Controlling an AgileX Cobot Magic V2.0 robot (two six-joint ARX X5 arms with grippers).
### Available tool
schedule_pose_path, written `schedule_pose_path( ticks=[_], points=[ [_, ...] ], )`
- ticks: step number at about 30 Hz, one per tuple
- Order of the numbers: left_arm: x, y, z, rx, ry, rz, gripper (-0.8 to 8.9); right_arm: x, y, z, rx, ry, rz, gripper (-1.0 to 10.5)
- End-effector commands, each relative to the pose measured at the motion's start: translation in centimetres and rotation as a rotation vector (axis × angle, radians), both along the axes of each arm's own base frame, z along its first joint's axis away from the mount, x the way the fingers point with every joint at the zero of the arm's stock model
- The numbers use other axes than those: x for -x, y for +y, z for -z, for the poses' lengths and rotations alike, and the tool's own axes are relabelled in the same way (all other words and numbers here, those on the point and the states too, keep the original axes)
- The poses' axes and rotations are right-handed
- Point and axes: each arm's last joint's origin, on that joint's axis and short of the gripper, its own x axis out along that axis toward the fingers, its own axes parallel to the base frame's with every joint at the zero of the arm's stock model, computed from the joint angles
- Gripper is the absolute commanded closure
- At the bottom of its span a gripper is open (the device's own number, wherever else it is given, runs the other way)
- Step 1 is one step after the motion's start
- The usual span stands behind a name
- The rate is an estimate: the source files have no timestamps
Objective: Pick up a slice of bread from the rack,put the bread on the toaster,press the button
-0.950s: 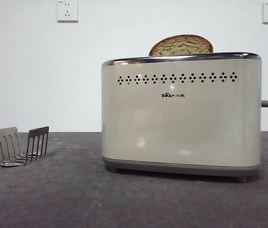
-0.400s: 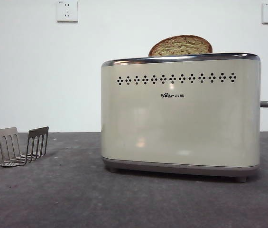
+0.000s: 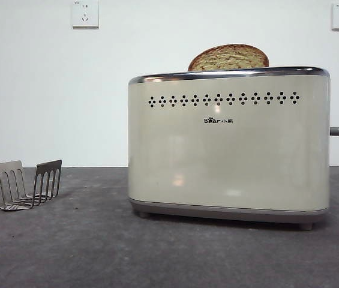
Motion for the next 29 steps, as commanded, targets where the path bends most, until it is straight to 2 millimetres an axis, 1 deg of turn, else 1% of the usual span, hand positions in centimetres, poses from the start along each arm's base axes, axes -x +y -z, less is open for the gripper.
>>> schedule_pose_path(
  ticks=[1, 2, 4, 5, 8, 11, 15, 18, 20, 28, 29],
  points=[
    [0.0, 0.0, 0.3, 0.007, 0.006, -0.005, 8.17, 2.1, 0.5, 4.5, 0.061, -0.054, -0.029, 9.5],
    [0.0, 0.0, 0.3, 0.007, 0.006, -0.005, 8.17, 3.1, 0.7, 6.2, 0.087, -0.081, -0.039, 9.5],
    [0.0, 0.0, 0.3, 0.007, 0.006, -0.005, 8.17, 4.5, 0.9, 8.8, 0.130, -0.108, -0.052, 9.5],
    [0.0, 0.0, 0.3, 0.007, 0.006, -0.005, 8.17, 5.3, 0.9, 10.4, 0.154, -0.119, -0.056, 9.5],
    [0.0, 0.0, 0.3, 0.007, 0.006, -0.005, 8.17, 7.3, 1.0, 14.2, 0.175, -0.140, -0.062, 9.5],
    [0.0, 0.0, 0.3, 0.006, 0.006, -0.005, 8.17, 8.7, 1.0, 17.5, 0.148, -0.158, -0.061, 9.5],
    [0.0, 0.0, 0.3, 0.006, 0.006, -0.005, 8.17, 9.7, 1.0, 20.9, 0.082, -0.163, -0.056, 9.5],
    [0.0, 0.0, 0.3, 0.007, 0.006, -0.005, 8.17, 10.1, 1.0, 22.7, 0.032, -0.166, -0.048, 9.5],
    [0.0, 0.0, 0.3, 0.006, 0.005, -0.005, 8.17, 10.3, 0.9, 23.5, 0.021, -0.121, -0.026, 9.5],
    [0.0, 0.0, 0.3, 0.006, 0.005, -0.005, 8.17, 10.9, 0.7, 25.2, 0.036, 0.052, 0.062, 9.5],
    [0.0, 0.0, 0.3, 0.006, 0.005, -0.005, 8.17, 10.9, 0.7, 25.2, 0.036, 0.047, 0.063, 9.5]
  ],
)
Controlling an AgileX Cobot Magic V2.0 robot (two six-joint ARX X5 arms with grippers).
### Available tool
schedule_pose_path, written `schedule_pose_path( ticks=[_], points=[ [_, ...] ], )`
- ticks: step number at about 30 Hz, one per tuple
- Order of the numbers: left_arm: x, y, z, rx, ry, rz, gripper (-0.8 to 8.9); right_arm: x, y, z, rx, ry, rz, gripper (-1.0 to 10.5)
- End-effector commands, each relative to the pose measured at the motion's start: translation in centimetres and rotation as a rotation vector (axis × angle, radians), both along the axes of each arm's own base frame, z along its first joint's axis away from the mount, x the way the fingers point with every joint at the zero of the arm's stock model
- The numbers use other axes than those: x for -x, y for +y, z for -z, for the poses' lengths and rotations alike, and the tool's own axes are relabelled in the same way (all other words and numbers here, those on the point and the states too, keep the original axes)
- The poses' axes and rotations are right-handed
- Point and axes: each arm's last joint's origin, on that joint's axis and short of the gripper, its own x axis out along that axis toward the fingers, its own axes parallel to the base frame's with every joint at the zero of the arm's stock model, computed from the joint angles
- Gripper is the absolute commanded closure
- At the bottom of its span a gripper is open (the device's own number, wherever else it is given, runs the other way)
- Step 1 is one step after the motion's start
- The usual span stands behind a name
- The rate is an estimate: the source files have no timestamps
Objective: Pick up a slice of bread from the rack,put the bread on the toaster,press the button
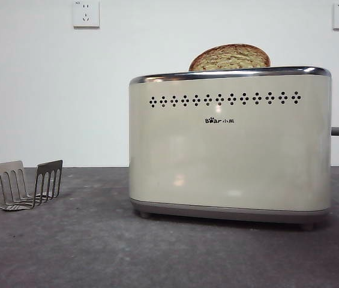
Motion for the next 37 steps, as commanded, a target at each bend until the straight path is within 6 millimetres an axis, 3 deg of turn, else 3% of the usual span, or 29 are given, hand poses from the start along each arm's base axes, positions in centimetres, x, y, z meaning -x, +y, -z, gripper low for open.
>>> schedule_pose_path(
  ticks=[1, 37],
  points=[
    [-0.04, 0.03, 0.31, 0.006, 0.005, -0.004, 8.17, -0.02, -0.01, 0.20, -0.011, 0.002, 0.008, 9.5],
    [-0.04, 0.03, 0.31, 0.006, 0.005, -0.004, 8.17, 0.06, -0.01, 0.10, -0.011, 0.015, 0.009, 9.5]
  ],
)
